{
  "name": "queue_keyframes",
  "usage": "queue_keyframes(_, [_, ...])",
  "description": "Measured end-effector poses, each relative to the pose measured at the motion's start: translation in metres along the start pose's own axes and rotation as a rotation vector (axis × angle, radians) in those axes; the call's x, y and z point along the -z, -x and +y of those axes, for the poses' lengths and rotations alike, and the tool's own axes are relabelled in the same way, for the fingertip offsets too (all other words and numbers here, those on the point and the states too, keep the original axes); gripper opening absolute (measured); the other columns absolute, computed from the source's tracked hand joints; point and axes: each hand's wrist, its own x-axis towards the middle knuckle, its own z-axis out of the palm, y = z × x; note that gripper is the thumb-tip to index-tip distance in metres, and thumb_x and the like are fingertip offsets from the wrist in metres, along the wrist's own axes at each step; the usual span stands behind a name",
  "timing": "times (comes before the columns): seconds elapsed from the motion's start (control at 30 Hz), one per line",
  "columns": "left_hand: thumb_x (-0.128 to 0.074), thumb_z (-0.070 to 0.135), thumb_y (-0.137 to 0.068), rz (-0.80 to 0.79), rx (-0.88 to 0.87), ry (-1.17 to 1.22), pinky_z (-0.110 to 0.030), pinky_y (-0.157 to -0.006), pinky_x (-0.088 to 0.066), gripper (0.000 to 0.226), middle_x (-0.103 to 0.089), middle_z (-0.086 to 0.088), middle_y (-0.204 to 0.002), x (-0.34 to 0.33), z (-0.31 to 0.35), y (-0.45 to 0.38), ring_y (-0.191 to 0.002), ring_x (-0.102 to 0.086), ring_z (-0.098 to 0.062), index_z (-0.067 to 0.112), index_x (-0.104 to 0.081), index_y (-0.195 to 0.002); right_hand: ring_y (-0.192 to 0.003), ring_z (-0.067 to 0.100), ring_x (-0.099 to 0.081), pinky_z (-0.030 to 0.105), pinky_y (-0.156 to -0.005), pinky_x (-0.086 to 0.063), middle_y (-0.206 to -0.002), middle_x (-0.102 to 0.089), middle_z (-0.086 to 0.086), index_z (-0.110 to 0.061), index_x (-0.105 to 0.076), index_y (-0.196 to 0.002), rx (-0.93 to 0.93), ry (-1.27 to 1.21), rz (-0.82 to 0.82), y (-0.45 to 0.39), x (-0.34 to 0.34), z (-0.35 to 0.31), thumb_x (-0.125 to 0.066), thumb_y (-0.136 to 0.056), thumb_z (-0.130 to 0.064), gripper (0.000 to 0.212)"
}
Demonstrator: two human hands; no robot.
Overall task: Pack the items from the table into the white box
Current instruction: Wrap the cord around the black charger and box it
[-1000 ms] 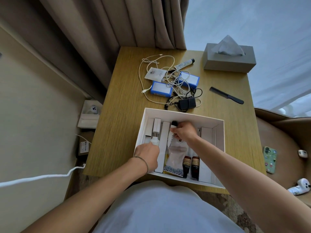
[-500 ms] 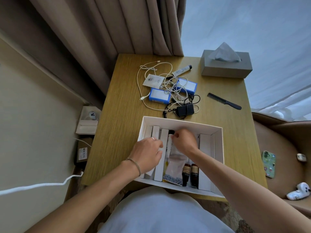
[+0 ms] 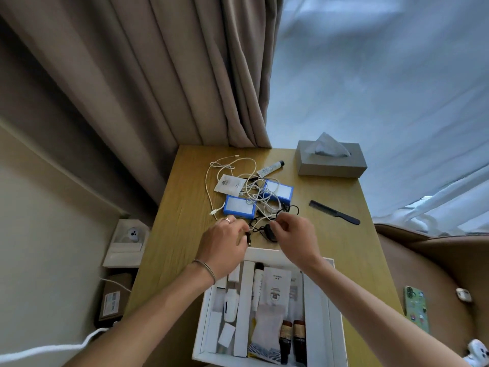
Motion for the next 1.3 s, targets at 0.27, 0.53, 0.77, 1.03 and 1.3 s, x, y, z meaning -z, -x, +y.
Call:
queue_keyframes(0.27, [-0.058,0.023,-0.091,-0.048,0.077,-0.016,-0.028,-0.076,-0.053,0.015,-0.063,0.011,-0.103,-0.008,-0.030,-0.045,-0.097,-0.059,-0.009,0.027,-0.066,-0.103,-0.065,0.017,-0.063,0.032,-0.059,-0.051,-0.070,-0.070,-0.003,-0.016,-0.073,-0.079,-0.064,0.106,-0.019,-0.068,0.001,0.003,-0.064,-0.093,-0.025,0.019])
queue_keyframes(0.53, [-0.057,0.023,-0.092,-0.143,0.132,-0.059,-0.025,-0.075,-0.050,0.021,-0.061,0.010,-0.105,-0.024,-0.069,-0.077,-0.097,-0.056,-0.008,0.028,-0.065,-0.110,-0.092,0.023,-0.067,0.035,-0.074,-0.058,-0.099,-0.075,-0.003,-0.027,-0.073,-0.100,-0.048,0.418,-0.356,-0.114,-0.032,0.043,-0.057,-0.084,-0.013,0.027])
queue_keyframes(0.77, [-0.058,0.023,-0.092,-0.186,0.126,-0.072,-0.021,-0.071,-0.044,0.021,-0.062,0.010,-0.107,-0.034,-0.084,-0.092,-0.097,-0.056,-0.008,0.028,-0.064,-0.111,-0.130,0.029,-0.043,0.042,-0.097,-0.049,-0.144,-0.050,0.005,-0.028,-0.052,-0.143,0.196,0.747,-0.716,-0.108,-0.045,0.082,-0.068,-0.079,-0.010,0.068])
queue_keyframes(1.03, [-0.057,0.022,-0.092,-0.214,0.119,-0.069,-0.026,-0.080,-0.050,0.022,-0.063,0.008,-0.109,-0.036,-0.085,-0.098,-0.103,-0.057,-0.011,0.026,-0.065,-0.113,-0.122,0.022,-0.051,0.039,-0.108,-0.037,-0.131,-0.066,-0.003,-0.026,-0.058,-0.136,0.354,0.829,-0.549,-0.103,-0.051,0.092,-0.073,-0.075,-0.025,0.063])
queue_keyframes(1.3, [-0.054,0.024,-0.096,-0.183,0.111,0.168,-0.025,-0.081,-0.052,0.021,-0.066,0.007,-0.107,-0.037,-0.057,-0.094,-0.099,-0.061,-0.008,0.025,-0.066,-0.113,-0.083,0.007,-0.046,0.021,-0.068,-0.031,-0.083,-0.067,-0.018,-0.035,-0.070,-0.122,0.197,0.408,-0.355,-0.090,-0.013,0.065,-0.049,-0.085,-0.053,0.047])
